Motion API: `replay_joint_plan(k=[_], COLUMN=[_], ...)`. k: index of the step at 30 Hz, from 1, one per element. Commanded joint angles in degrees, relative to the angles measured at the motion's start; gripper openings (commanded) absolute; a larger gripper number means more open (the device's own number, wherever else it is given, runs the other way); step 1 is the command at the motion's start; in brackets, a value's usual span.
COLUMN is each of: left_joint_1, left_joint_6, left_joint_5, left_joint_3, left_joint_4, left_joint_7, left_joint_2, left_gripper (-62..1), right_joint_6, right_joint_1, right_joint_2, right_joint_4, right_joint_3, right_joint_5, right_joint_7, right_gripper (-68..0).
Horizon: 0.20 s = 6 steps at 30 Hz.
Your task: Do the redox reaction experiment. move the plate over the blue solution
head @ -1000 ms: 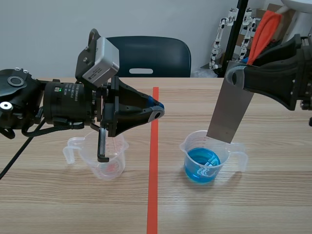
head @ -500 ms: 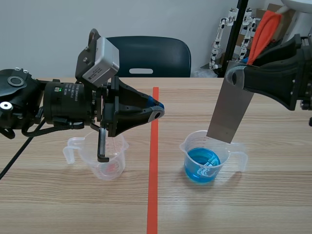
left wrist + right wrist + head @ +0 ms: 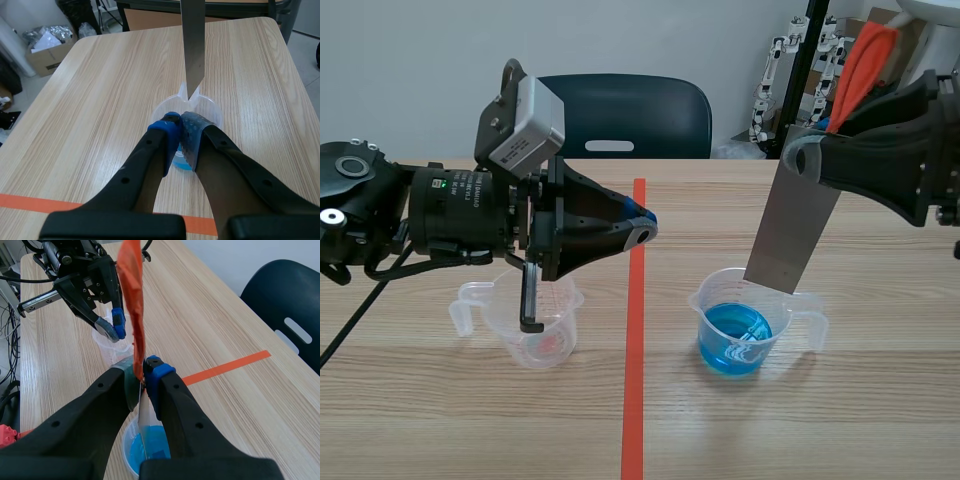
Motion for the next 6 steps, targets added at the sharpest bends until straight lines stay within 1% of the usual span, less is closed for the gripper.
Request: replay_joint_plan(k=[1,6], left_joint_1=[-0.5,-0.5], left_joint_6=[-0.1,-0.1], left_joint_5=[-0.8,-0.8], left_joint_3=[0.0,0.0], left_joint_4=[0.8,0.8], left_joint_7=[-0.7,-0.7], left_joint_2=[0.3,0.3], left_gripper=[-58.2,-58.2], right_joint_6=[0.5,0.5], right_joint_1=[1.2,1.2], right_joint_2=[0.0,0.0], right_joint_4=[0.2,0.2], right_joint_3=[0.5,0.5], right_joint_5=[1.2,1.2], right_joint_7=[1.0,1.0], right_gripper=[-66.9,-66.9])
